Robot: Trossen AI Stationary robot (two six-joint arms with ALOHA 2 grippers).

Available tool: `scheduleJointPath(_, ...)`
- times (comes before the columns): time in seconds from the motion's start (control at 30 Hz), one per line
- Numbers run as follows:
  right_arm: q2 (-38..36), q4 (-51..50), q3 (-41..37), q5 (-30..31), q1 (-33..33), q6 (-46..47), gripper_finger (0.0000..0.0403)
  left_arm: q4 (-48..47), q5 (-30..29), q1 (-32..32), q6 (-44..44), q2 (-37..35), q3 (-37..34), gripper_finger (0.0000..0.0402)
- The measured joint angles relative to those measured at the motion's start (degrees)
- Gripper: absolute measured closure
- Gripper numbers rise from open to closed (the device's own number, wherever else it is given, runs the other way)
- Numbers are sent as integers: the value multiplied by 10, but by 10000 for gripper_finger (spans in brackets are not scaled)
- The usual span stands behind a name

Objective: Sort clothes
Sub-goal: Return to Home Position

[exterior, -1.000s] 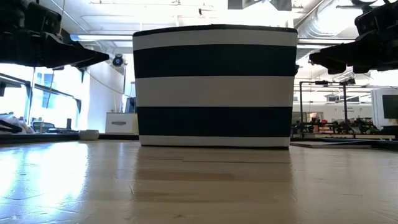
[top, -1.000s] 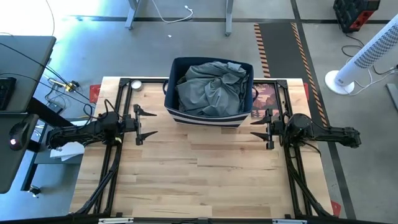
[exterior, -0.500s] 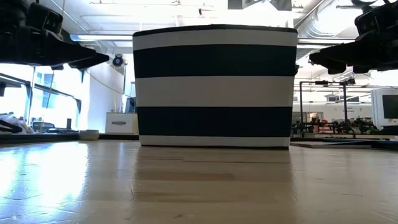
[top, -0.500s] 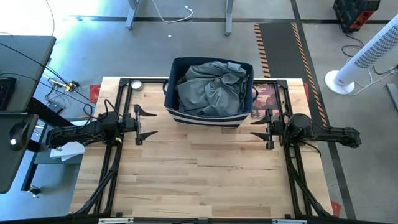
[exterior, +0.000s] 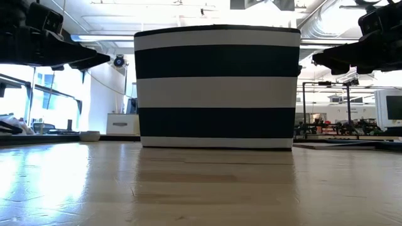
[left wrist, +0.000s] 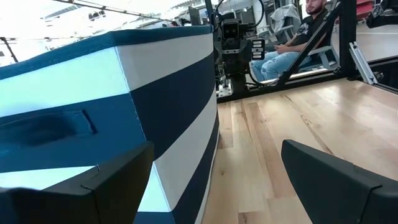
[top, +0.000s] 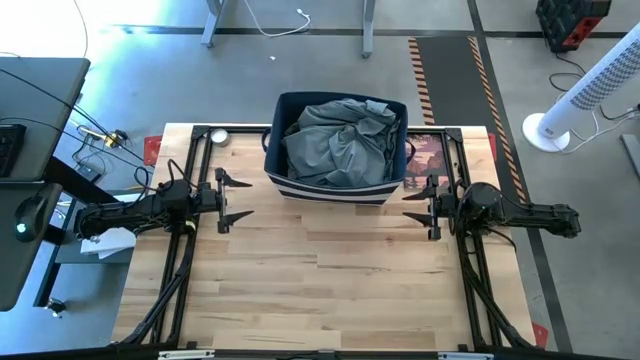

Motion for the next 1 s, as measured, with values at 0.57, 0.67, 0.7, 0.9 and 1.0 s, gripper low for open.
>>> scheduleJointPath(0.57, -4, 4, -1, 0, 2, 0, 215, 0, -1, -8, 0, 0, 0, 48)
scheduleJointPath(0.67, -3, 5, -1, 0, 2, 0, 215, 0, -1, -16, 0, 0, 0, 48)
scheduleJointPath(0.7, 0, 5, -1, 0, 2, 0, 215, 0, -1, -19, 0, 0, 0, 48)
scheduleJointPath(0.9, 0, 5, -1, 0, 2, 0, 215, 0, -1, -40, 0, 0, 0, 48)
scheduleJointPath(1.0, 0, 5, -1, 0, 2, 0, 215, 0, -1, -51, 0, 0, 0, 48)
